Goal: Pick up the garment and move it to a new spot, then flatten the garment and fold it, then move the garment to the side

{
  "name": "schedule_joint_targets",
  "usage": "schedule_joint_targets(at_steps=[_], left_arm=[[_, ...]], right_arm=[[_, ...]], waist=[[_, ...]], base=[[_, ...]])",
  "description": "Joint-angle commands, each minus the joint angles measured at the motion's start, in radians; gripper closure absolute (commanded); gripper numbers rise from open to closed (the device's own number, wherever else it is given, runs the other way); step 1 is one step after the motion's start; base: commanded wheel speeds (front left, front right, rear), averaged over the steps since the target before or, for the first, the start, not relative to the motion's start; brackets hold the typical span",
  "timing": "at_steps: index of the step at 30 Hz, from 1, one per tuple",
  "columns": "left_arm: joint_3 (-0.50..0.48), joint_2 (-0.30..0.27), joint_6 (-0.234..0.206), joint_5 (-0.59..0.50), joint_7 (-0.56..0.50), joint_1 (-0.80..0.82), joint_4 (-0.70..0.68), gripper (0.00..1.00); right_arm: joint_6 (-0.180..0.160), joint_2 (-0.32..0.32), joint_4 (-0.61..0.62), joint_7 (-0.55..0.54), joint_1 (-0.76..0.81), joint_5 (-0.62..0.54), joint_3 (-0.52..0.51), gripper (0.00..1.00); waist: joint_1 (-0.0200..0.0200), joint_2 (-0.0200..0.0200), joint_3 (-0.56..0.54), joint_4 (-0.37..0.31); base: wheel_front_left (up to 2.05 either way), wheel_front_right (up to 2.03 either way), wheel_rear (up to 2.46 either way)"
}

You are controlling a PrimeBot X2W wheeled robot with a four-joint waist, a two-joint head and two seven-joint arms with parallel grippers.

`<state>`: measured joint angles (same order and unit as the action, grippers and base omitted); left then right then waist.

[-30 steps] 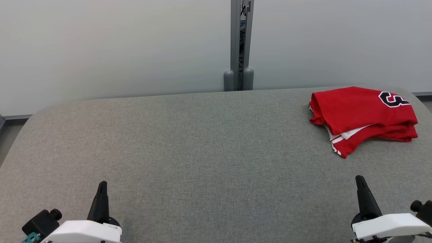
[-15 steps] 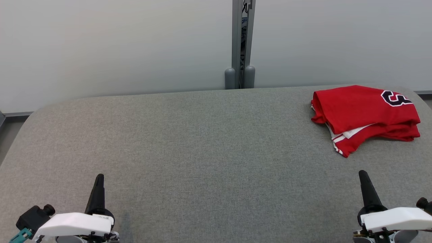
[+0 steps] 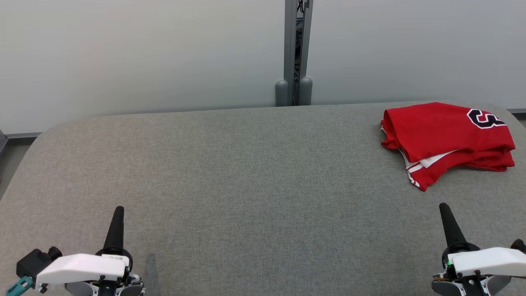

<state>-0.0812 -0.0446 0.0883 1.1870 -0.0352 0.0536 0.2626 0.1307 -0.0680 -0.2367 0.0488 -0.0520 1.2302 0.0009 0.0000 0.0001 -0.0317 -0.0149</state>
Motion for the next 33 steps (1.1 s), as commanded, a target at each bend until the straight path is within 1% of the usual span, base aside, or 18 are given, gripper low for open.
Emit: schedule_joint_targets(at_steps=[1,33], left_arm=[[-0.007,-0.005,0.008,0.02,-0.006,0.035,-0.006,1.0],[-0.046,-0.007,0.034,0.293,-0.087,0.089,0.019,1.0]], right_arm=[[0.0,-0.009,0.007,-0.008,-0.016,0.022,-0.009,1.0],[0.0,-0.008,-0.006,-0.073,-0.048,0.288,-0.048,1.0]], waist=[[0.0,-0.0001,0.001,0.0],[0.0,-0.0001,0.021,0.009]], base=[[0.0,0.0,0.0],[0.0,0.0,0.0]])
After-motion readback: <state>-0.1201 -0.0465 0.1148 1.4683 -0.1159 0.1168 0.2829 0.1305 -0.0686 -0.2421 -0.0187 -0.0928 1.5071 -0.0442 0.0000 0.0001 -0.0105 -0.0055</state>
